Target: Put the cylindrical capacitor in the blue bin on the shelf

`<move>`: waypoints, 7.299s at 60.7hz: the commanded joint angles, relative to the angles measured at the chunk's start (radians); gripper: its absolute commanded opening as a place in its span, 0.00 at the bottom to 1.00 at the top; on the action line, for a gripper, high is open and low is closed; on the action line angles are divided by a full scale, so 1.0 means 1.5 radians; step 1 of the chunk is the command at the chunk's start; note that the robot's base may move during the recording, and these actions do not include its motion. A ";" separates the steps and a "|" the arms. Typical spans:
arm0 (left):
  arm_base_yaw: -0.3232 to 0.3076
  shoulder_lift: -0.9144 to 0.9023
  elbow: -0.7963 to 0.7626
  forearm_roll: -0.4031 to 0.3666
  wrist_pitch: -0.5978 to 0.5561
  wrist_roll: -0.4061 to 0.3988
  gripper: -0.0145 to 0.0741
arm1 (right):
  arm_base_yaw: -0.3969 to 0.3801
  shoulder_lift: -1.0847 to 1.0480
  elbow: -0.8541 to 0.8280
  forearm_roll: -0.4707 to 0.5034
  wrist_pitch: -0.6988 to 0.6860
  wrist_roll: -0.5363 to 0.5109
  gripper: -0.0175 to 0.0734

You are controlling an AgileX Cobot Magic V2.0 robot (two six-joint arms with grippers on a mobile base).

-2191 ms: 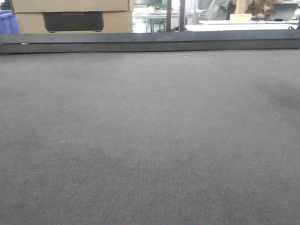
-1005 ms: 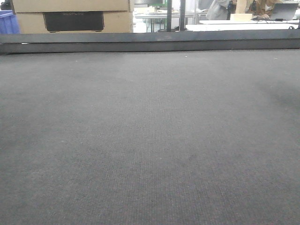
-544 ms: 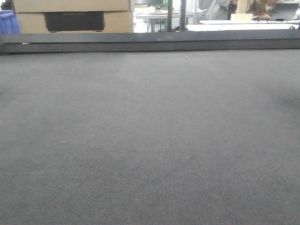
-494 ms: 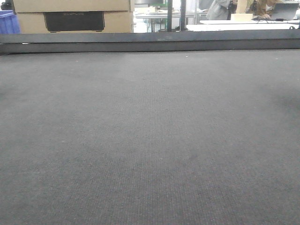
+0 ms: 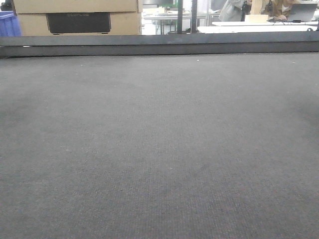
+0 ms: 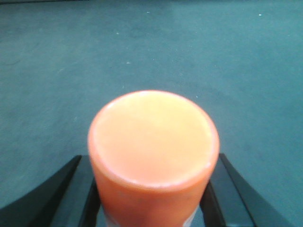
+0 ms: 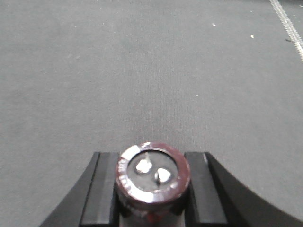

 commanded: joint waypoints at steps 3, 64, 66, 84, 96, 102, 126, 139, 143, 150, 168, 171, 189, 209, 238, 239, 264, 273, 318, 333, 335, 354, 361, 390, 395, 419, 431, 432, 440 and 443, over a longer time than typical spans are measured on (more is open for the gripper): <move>-0.005 -0.071 -0.006 -0.005 0.062 -0.002 0.04 | 0.004 -0.067 0.015 0.017 0.007 -0.002 0.08; -0.005 -0.292 0.097 0.022 0.126 -0.002 0.04 | 0.019 -0.377 0.109 0.018 0.010 -0.002 0.08; -0.005 -0.292 0.097 0.022 0.126 -0.002 0.04 | 0.019 -0.377 0.109 0.018 0.010 -0.002 0.08; -0.005 -0.292 0.097 0.022 0.126 -0.002 0.04 | 0.019 -0.377 0.109 0.018 0.010 -0.002 0.08; -0.005 -0.292 0.097 0.022 0.126 -0.002 0.04 | 0.019 -0.377 0.109 0.018 0.010 -0.002 0.08; -0.005 -0.292 0.097 0.022 0.126 -0.002 0.04 | 0.019 -0.377 0.109 0.018 0.010 -0.002 0.08; -0.005 -0.292 0.097 0.022 0.126 -0.002 0.04 | 0.019 -0.377 0.109 0.018 0.010 -0.002 0.08; -0.005 -0.292 0.097 0.022 0.126 -0.002 0.04 | 0.019 -0.377 0.109 0.018 0.010 -0.002 0.08; -0.005 -0.292 0.097 0.022 0.126 -0.002 0.04 | 0.019 -0.377 0.109 0.018 0.010 -0.002 0.08; -0.005 -0.292 0.097 0.022 0.126 -0.002 0.04 | 0.019 -0.377 0.109 0.018 0.010 -0.002 0.08; -0.005 -0.292 0.097 0.022 0.126 -0.002 0.04 | 0.019 -0.377 0.109 0.018 0.010 -0.002 0.08; -0.005 -0.292 0.097 0.022 0.126 -0.002 0.04 | 0.019 -0.377 0.109 0.018 0.010 -0.002 0.08; -0.005 -0.292 0.097 0.022 0.126 -0.002 0.04 | 0.019 -0.377 0.109 0.018 0.010 -0.002 0.08; -0.005 -0.292 0.097 0.022 0.126 -0.002 0.04 | 0.019 -0.377 0.109 0.018 0.010 -0.002 0.08; -0.005 -0.292 0.097 0.022 0.126 -0.002 0.04 | 0.019 -0.377 0.109 0.018 0.010 -0.002 0.08; -0.005 -0.292 0.097 0.022 0.126 -0.002 0.04 | 0.019 -0.377 0.109 0.018 0.010 -0.002 0.08; -0.005 -0.292 0.097 0.022 0.126 -0.002 0.04 | 0.019 -0.377 0.109 0.018 0.009 -0.002 0.08; -0.005 -0.292 0.097 0.022 0.126 -0.002 0.04 | 0.019 -0.377 0.109 0.018 0.009 -0.002 0.08; -0.005 -0.292 0.097 0.022 0.126 -0.002 0.04 | 0.019 -0.377 0.109 0.018 0.009 -0.002 0.08; -0.005 -0.292 0.097 0.022 0.126 -0.002 0.04 | 0.019 -0.377 0.109 0.018 0.009 -0.002 0.08; -0.005 -0.292 0.097 0.022 0.126 -0.002 0.04 | 0.019 -0.377 0.109 0.018 0.009 -0.002 0.08; -0.005 -0.292 0.097 0.022 0.126 -0.002 0.04 | 0.019 -0.377 0.109 0.018 0.009 -0.002 0.08; -0.005 -0.292 0.097 0.022 0.126 -0.002 0.04 | 0.019 -0.377 0.109 0.018 0.009 -0.002 0.08; -0.005 -0.292 0.097 0.022 0.126 -0.002 0.04 | 0.019 -0.377 0.109 0.018 0.009 -0.002 0.08; -0.005 -0.292 0.097 0.022 0.126 -0.002 0.04 | 0.019 -0.377 0.109 0.018 0.009 -0.002 0.08; -0.005 -0.292 0.097 0.022 0.126 -0.002 0.04 | 0.019 -0.377 0.109 0.018 0.009 -0.002 0.08; -0.005 -0.292 0.097 0.022 0.126 -0.002 0.04 | 0.019 -0.377 0.109 0.018 0.009 -0.002 0.08; -0.005 -0.292 0.097 0.022 0.126 -0.002 0.04 | 0.019 -0.377 0.109 0.018 0.009 -0.002 0.08; -0.005 -0.292 0.097 0.022 0.126 -0.002 0.04 | 0.019 -0.377 0.109 0.018 0.009 -0.002 0.08; -0.005 -0.292 0.097 0.022 0.126 -0.002 0.04 | 0.019 -0.377 0.109 0.018 0.009 -0.002 0.08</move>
